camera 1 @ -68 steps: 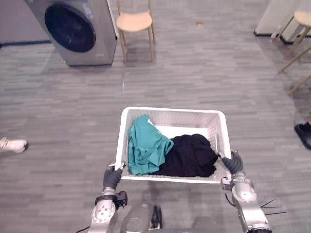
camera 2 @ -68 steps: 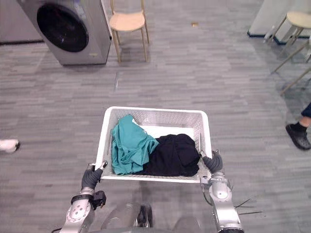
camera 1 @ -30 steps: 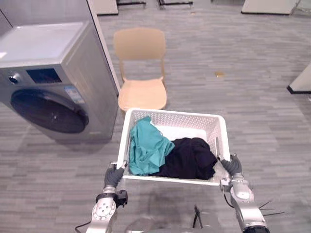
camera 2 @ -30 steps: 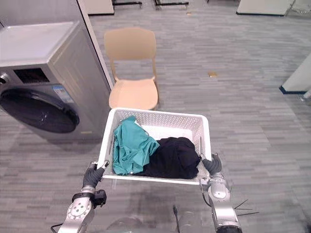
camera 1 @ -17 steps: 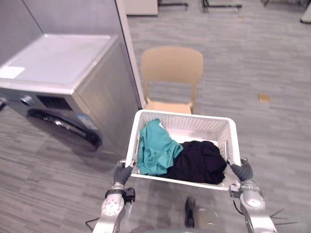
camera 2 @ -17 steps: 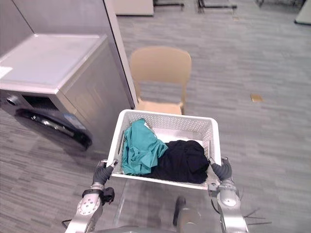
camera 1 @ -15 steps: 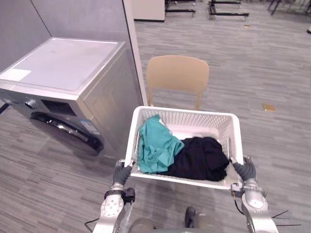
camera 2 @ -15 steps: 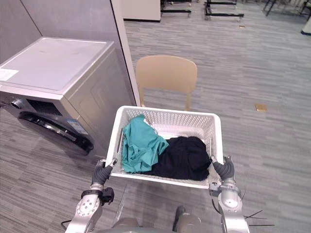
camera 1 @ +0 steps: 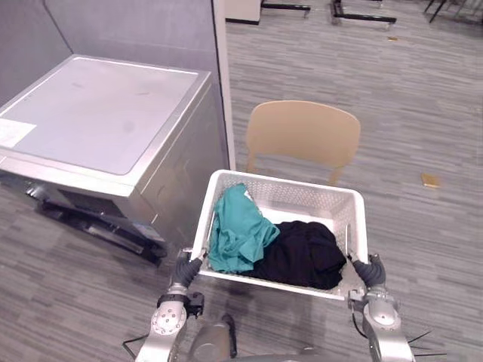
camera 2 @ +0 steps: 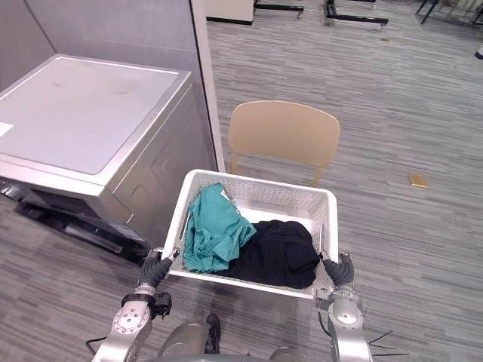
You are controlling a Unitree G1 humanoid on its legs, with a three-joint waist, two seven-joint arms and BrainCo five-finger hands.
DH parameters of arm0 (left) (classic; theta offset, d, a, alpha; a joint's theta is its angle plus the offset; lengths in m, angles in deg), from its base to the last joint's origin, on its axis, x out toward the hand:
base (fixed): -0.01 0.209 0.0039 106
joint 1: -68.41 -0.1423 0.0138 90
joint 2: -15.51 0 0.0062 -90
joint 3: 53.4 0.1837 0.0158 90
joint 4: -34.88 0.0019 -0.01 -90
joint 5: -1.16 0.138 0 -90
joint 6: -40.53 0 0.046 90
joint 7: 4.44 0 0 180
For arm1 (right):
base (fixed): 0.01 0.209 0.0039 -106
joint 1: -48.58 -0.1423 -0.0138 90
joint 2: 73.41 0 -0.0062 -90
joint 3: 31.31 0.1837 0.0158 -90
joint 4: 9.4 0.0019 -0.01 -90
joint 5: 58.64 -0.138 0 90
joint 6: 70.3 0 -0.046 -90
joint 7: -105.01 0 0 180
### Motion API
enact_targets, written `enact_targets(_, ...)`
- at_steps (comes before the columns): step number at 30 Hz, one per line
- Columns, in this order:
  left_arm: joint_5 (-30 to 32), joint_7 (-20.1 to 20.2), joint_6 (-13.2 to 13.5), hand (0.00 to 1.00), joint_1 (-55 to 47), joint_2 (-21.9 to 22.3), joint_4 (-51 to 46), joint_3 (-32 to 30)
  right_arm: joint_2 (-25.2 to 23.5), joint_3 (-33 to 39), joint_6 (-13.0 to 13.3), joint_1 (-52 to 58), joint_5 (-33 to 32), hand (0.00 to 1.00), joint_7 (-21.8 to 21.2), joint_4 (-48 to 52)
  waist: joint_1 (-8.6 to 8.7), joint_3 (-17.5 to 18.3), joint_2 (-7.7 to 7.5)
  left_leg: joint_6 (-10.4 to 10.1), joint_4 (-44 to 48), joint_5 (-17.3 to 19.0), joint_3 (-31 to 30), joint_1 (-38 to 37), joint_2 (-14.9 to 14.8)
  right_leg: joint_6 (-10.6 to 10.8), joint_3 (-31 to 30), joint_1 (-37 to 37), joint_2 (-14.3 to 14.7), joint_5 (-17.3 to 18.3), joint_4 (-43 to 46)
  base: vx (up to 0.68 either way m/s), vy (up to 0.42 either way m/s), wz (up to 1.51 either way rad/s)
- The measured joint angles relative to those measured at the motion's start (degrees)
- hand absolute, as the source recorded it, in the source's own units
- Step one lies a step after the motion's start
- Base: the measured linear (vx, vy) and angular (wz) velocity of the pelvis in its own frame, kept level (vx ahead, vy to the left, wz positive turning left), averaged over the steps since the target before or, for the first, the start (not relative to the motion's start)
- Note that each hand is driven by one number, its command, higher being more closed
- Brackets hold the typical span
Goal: Pick up the laundry basket with both hands and put the clothes into the washing machine.
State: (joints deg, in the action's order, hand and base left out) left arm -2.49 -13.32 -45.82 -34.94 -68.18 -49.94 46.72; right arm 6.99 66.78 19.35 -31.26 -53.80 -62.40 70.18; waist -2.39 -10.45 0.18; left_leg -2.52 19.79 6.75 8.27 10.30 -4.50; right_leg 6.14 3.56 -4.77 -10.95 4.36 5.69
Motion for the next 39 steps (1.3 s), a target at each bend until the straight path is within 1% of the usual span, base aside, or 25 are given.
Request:
enact_targets(1,0.02,-0.33,0.14,1.0,2.56,-0.25,1.12,0.04,0.42,0.0,0.11,-1.88,0.29,1.0,0.78,-0.74,0.02,-0.18,0.08,0.02,0.49,0.02,0.91,2.79,-0.62,-0.04,-0.85,3.4,0.61,-0.05,0.11,-0.09,-0.001,-0.58)
enact_targets(2,0.01,-0.82,0.33,1.0,6.03,-0.46,3.36,0.24,0.89,0.0,0.23,-4.36,0.29,1.0,1.7,-2.36,0.09,-0.4,0.2,0.22,1.21,-0.13,1.18,6.11,-1.34,0.45,-1.14,6.52,1.21,-0.43,0.32,-0.12,-0.003,-0.51)
enact_targets(3,0.01,-1.43,0.34,1.0,8.22,-0.59,4.71,0.52,0.91,0.0,0.23,-5.96,0.28,1.0,2.28,-3.35,0.22,-0.9,0.35,0.45,1.6,-0.3,1.17,7.88,-1.75,0.9,-1.42,8.31,1.62,-0.75,0.51,-0.16,0.001,-0.33)
enact_targets(4,0.01,-2.1,0.33,1.0,13.98,-0.81,7.86,0.58,1.65,0.2,0.19,-10.34,0.27,1.0,3.42,-5.52,0.94,-4.12,0.44,0.7,2.65,-0.82,1.13,10.97,-2.61,0.89,-2.11,11.59,2.36,-0.76,1.74,-0.23,-0.015,-0.19)
enact_targets(5,0.0,-2.94,0.33,1.0,17.92,-0.98,10.14,0.66,2.32,0.24,0.06,-13.39,0.22,1.0,4.3,-6.7,1.71,-5.95,0.68,0.84,3.39,-1.35,0.76,14.08,-3.05,0.9,-2.29,15.11,2.81,-0.75,3.47,-0.26,-0.012,-0.18)
enact_targets(6,-0.01,-3.57,0.32,1.0,20.17,-1.02,11.33,0.83,2.64,0.34,-0.02,-14.6,0.19,1.0,5.08,-6.73,1.77,-6.75,0.66,0.87,3.44,-1.5,0.89,15.92,-3.3,0.97,-2.39,17.41,2.93,-0.7,4.63,-0.32,0.007,-0.12)
enact_targets(7,-0.02,-4.16,0.3,1.0,24.6,-1.21,13.37,0.82,3.16,0.55,-0.03,-16.83,0.11,1.0,6.27,-6.73,1.75,-8.78,0.49,0.69,3.42,-2.15,1.13,18.77,-3.43,1.5,-2.8,21.26,2.94,-0.74,6.41,-0.28,0.021,-0.1)
enact_targets(10,-0.04,-6.66,-0.17,1.0,31.54,-2.28,16.24,0.66,3.36,0.95,-0.29,-21.72,-1.39,1.0,8.22,-6.76,1.43,-12.68,0.25,1.07,3.83,-3.13,1.75,21.8,-3.76,2.04,-4.07,26.45,2.63,-0.68,9.99,-0.18,0.008,-0.14)
enact_targets(11,-0.03,-7.2,-0.19,1.0,34.08,-3.04,17.07,0.43,3.17,0.93,-0.3,-23.61,-1.63,1.0,8.71,-6.95,1.3,-13.01,0.22,1.09,4.48,-3.14,2.02,23.34,-3.9,2.46,-4.46,28.47,2.57,-0.42,11.23,-0.15,-0.001,-0.18)
enact_targets(13,-0.1,-8.27,-0.19,1.0,39.83,-4.24,19.85,-0.02,3.12,0.99,-0.3,-28.74,-2.78,1.0,9.89,-9.4,0.97,-13.05,0.22,1.45,5.35,-3.45,2.54,26.27,-4.5,2.62,-4.8,31.82,2.77,-0.49,12.56,-0.1,-0.004,-0.1)
enact_targets(14,-0.22,-8.88,-0.22,1.0,44.78,-4.3,22.15,-1.44,3.32,1.04,-0.29,-33.08,-4.02,1.0,10.68,-10.97,0.9,-13.16,0.27,1.44,5.66,-3.88,2.62,28.41,-4.66,3.02,-4.82,34.01,2.81,-0.81,12.84,-0.06,-0.008,-0.03)
enact_targets(15,-0.36,-9.35,-0.22,0.0,48.14,-4.38,23.42,-2.56,3.38,1.11,-0.29,-36.03,-5.02,0.0,11.32,-11.41,0.91,-14.02,0.28,1.78,5.96,-4.37,2.63,29.13,-4.66,3.26,-4.82,34.76,2.8,-1.07,13.06,-0.04,-0.006,-0.02)
enact_targets(19,-0.74,-11.42,-0.21,0.0,54.53,-3.8,24.89,-5.77,2.82,1.61,0.0,-41.87,-7.84,0.0,12.46,-11.21,1.06,-14.59,0.28,2.28,6.97,-4.73,1.94,32.13,-4.87,3.35,-3.8,36.6,2.87,-1.37,13.15,0.01,0.0,0.07)
enact_targets(21,-0.85,-12.54,-0.21,0.0,56.06,-3.28,25.16,-7.06,2.35,1.83,0.09,-43.24,-8.83,0.0,12.48,-11.18,0.92,-14.67,0.25,2.54,7.32,-4.91,1.45,32.78,-4.9,3.31,-3.28,36.78,2.94,-1.34,13.15,0.06,-0.005,0.09)
enact_targets(23,-0.86,-13.5,-0.21,0.0,57.67,-2.6,26.27,-9.29,1.38,2.58,0.45,-44.94,-8.9,0.0,12.79,-11.17,0.44,-14.67,0.25,2.53,7.22,-4.92,1.31,33.08,-4.89,3.09,-2.63,36.98,2.9,-1.21,13.16,0.06,-0.015,0.04)
enact_targets(25,-0.87,-14.13,-0.21,0.0,58.14,-2.11,26.32,-10.8,1.28,3.13,1.15,-45.61,-9.67,0.0,13.14,-11.17,0.1,-14.67,0.25,2.52,7.13,-4.92,1.17,33.1,-4.89,2.75,-2.16,36.96,2.89,-0.97,13.3,0.06,-0.023,0.05)
enact_targets(27,-0.87,-15.01,-0.21,0.0,58.02,-1.86,26.57,-10.97,1.26,3.13,1.79,-46.06,-10.66,0.0,13.31,-11.16,-0.1,-14.67,0.25,2.51,7.08,-4.94,0.98,33.09,-4.89,2.63,-1.84,36.9,2.92,-0.79,13.57,0.05,-0.022,0.08)
enact_targets(32,-0.82,-15.31,-0.21,0.0,57.62,0.06,26.76,-12.62,0.72,4.51,2.02,-45.97,-11.03,0.0,13.52,-11.17,-0.05,-14.72,0.2,2.33,6.66,-5.02,-0.02,32.1,-4.58,1.94,-0.57,35.64,2.76,0.09,14.44,0.01,-0.016,0.11)
enact_targets(34,-0.74,-15.22,-0.2,0.0,56.8,0.42,27.0,-12.71,0.52,4.29,2.64,-45.85,-11.09,0.0,13.25,-11.08,-0.11,-15.16,-0.01,2.06,5.88,-5.07,0.02,30.71,-4.5,1.74,-0.51,34.58,2.71,0.34,14.48,-0.03,-0.026,0.07)
enact_targets(36,-0.73,-15.06,-0.24,0.0,55.76,1.39,27.54,-12.99,-0.45,3.88,4.2,-45.84,-11.2,0.0,12.51,-9.69,-0.14,-15.22,-0.04,1.45,4.48,-5.11,0.02,30.16,-4.45,1.64,-0.33,34.39,2.72,0.64,14.5,-0.05,-0.035,0.07)
enact_targets(39,-0.72,-15.06,-0.13,0.0,54.44,2.51,27.47,-13.15,-1.33,3.92,4.54,-44.26,-11.27,0.0,12.31,-7.94,-0.17,-15.23,-0.03,0.98,3.65,-5.5,0.13,29.33,-4.56,1.68,-0.16,34.0,2.76,0.79,14.63,-0.01,-0.04,0.04)
